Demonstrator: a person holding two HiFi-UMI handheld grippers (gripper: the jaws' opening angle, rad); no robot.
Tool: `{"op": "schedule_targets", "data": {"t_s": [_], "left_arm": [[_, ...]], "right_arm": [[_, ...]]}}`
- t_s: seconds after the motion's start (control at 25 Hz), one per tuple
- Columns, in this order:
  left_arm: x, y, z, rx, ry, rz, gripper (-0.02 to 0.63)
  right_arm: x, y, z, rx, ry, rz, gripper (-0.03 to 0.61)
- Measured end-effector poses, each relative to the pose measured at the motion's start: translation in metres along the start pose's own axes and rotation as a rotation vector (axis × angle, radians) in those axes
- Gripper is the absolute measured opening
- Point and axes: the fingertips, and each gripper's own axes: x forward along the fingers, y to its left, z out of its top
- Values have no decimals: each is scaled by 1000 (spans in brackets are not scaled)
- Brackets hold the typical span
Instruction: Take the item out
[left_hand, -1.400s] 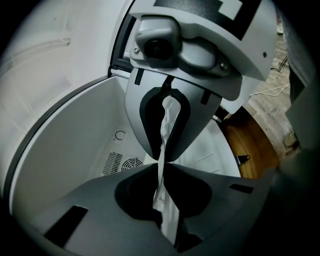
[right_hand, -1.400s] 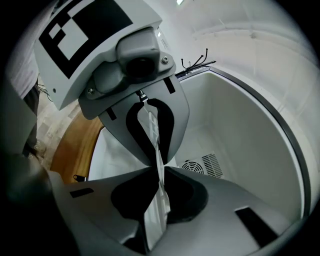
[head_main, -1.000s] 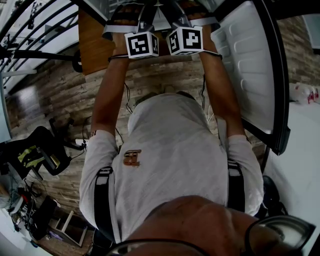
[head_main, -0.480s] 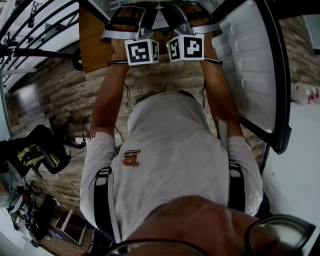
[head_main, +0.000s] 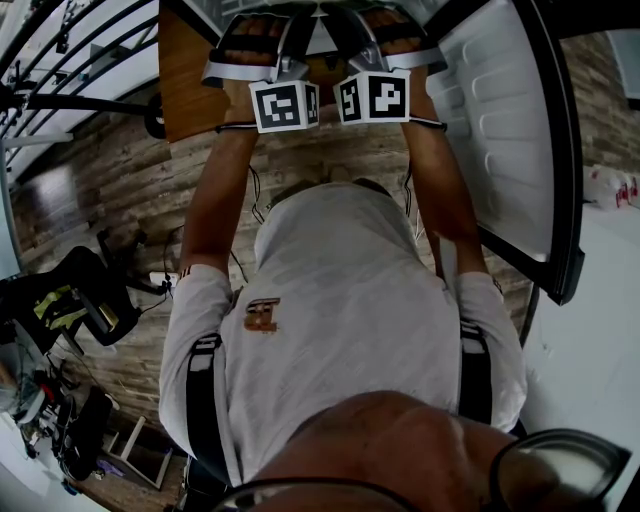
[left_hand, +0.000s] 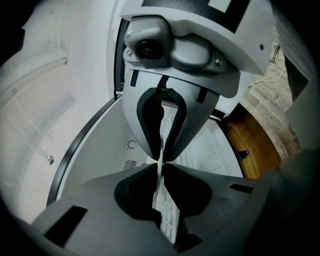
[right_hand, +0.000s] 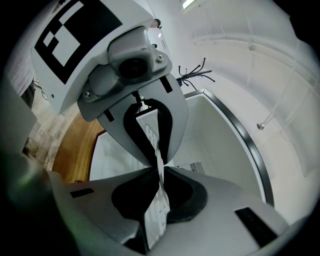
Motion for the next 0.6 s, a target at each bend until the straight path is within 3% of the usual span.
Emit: {"op": "schedule_targets", "data": {"t_s": [0.6], "left_arm": [[-5,5,10,-12,-8,19,46]], "right_arm": [[-10,-4,-1,-16,7,-9,51]]}}
